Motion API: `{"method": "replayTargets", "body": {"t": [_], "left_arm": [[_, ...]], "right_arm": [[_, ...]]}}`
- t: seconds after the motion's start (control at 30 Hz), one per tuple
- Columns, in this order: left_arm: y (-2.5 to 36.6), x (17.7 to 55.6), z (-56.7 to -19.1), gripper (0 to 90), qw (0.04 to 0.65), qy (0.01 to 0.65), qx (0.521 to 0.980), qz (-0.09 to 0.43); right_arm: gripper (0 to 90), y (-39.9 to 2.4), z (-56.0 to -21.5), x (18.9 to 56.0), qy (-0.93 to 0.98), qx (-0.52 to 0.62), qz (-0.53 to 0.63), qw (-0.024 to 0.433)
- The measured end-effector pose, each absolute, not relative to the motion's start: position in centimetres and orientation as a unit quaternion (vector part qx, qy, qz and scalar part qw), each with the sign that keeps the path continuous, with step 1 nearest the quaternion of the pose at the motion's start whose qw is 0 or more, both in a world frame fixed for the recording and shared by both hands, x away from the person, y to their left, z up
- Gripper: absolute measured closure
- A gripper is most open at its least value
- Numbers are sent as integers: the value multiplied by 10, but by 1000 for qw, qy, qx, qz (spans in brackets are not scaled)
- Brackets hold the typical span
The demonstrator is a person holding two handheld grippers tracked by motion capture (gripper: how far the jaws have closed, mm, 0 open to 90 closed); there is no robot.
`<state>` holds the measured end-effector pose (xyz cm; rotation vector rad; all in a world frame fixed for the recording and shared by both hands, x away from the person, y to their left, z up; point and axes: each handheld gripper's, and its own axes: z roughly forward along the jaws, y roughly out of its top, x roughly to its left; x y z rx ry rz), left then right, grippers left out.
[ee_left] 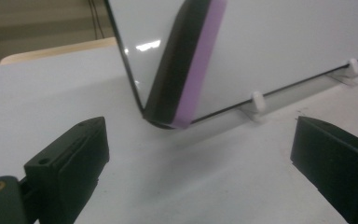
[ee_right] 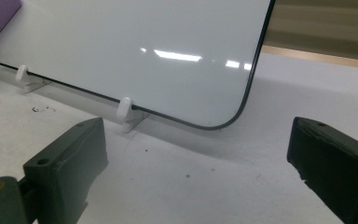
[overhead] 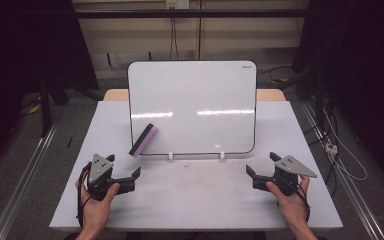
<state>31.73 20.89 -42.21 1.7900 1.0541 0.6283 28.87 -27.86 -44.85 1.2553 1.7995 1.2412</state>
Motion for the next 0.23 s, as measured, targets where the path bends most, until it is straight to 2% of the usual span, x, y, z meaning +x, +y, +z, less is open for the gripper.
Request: {"method": "replayTargets", "body": {"t": [0.23], "left_arm": [[209, 317, -426, 40, 464, 430, 732, 255]], "right_arm": [[48, -280, -448, 287, 676, 479, 469, 307]]}}
